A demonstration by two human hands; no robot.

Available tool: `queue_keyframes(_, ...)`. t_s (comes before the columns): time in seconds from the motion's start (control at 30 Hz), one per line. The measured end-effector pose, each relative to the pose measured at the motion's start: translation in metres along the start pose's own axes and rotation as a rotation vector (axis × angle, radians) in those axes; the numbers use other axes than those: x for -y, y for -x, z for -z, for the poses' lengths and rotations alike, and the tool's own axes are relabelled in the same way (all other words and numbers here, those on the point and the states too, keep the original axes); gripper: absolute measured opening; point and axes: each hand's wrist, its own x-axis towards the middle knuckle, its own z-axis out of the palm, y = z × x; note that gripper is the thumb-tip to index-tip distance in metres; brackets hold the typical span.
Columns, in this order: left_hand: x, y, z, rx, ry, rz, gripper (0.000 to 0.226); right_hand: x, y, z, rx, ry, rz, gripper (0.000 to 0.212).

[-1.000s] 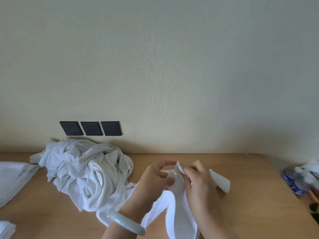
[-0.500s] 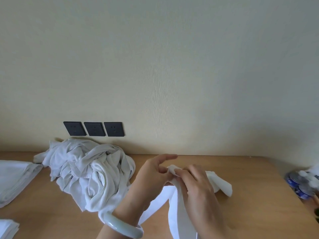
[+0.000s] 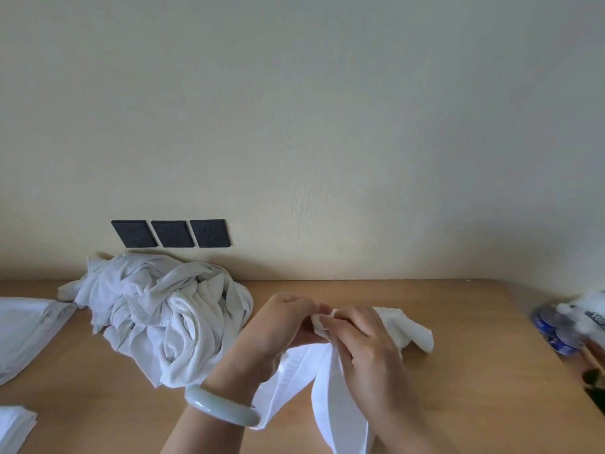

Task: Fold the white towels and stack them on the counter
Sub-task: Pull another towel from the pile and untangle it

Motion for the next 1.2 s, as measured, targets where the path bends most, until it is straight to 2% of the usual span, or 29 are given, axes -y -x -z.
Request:
queue_keyframes(0.1,0.0,0.0,-0.002,-0.036,-0.016,-0.019,0.016,0.001,0.0,0.004,-0.016,-0.059,-0.063,0.022)
queue_keyframes(0.2,0.0,-0.001,-0.006,-0.096,-0.011,-0.027,0.02,0.0,0.005,0.003,-0.067,-0.029,-0.155,0.01)
queue_keyframes(0.3,-0.005,-0.003,-0.008,-0.131,0.092,-0.04,0.02,-0.012,0.017,-0.006,-0.061,0.126,-0.29,0.028)
queue_keyframes(0.4,-0.018,-0.005,-0.004,-0.17,0.249,-0.077,0.018,-0.039,0.038,-0.012,0.056,0.187,-0.56,0.029)
queue_keyframes(0.53,-0.049,-0.009,0.004,-0.202,0.407,-0.163,0.016,-0.081,0.069,-0.001,0.31,0.218,-0.966,0.006)
queue_keyframes(0.6,-0.068,-0.014,0.011,-0.247,0.409,-0.197,0.015,-0.101,0.069,0.014,0.347,0.099,-1.213,0.011)
queue_keyframes(0.67,-0.087,-0.021,0.022,-0.283,0.388,-0.2,0.015,-0.113,0.045,0.037,0.177,-0.254,-1.404,0.016)
queue_keyframes(0.7,-0.098,-0.023,0.028,-0.295,0.379,-0.196,0.016,-0.118,0.025,0.053,0.049,-0.464,-1.43,0.016)
queue_keyframes(0.8,-0.135,-0.027,0.045,-0.302,0.354,-0.201,0.018,-0.116,-0.06,0.112,-0.209,-0.793,-1.252,0.024)
queue_keyframes(0.87,-0.165,-0.028,0.051,-0.314,0.319,-0.232,0.02,-0.106,-0.114,0.148,-0.187,-0.789,-1.105,0.022)
queue_keyframes(0.93,-0.195,-0.028,0.057,-0.333,0.272,-0.252,0.021,-0.094,-0.156,0.176,-0.033,-0.618,-1.014,0.019)
queue_keyframes(1.0,-0.219,-0.026,0.064,-0.349,0.219,-0.252,0.02,-0.082,-0.186,0.2,0.099,-0.405,-0.974,0.025)
queue_keyframes(1.1,-0.24,-0.017,0.064,-0.356,0.164,-0.288,0.016,-0.063,-0.212,0.23,0.1,-0.19,-0.891,0.026)
queue_keyframes(1.2,-0.249,-0.002,0.064,-0.301,0.007,-0.252,0.014,-0.042,-0.218,0.254,0.068,-0.029,-0.703,0.02)
